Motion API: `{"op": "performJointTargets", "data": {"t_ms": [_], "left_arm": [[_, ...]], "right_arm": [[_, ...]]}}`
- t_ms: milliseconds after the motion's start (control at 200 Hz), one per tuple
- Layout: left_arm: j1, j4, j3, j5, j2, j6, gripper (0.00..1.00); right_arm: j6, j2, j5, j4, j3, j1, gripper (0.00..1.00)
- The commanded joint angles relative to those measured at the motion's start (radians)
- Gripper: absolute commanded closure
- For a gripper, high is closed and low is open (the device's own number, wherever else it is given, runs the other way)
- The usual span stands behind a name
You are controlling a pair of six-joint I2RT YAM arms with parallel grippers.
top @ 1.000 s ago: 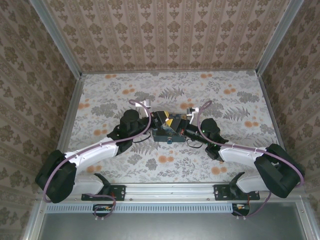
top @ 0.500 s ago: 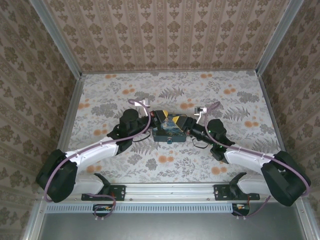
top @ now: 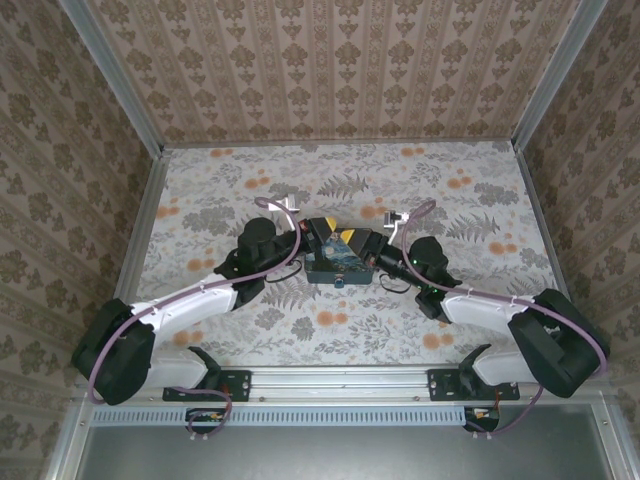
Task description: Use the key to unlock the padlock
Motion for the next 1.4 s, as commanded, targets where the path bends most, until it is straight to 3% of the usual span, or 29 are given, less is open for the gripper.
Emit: {"op": "performJointTargets", "data": {"t_ms": [0,1070,1395], "left_arm": [[-0.006,0.064,-0.001,-0.011,0.007,-0.032,1.00],[-0.012,0.125,-0.005,-0.041,0.060,-0.094,1.00],[-0.012,0.133,-0.019,-0.047,0.055,-0.100,1.00]], "right_arm": [[0.009,0.013,0.015,0.089,0.040,0.017,0.62],[0.028,0.083,0.007,0.161,0.030,0.029,0.80],[0.025,0.069,0.024,0.149,0.025,0.028,0.97]]}}
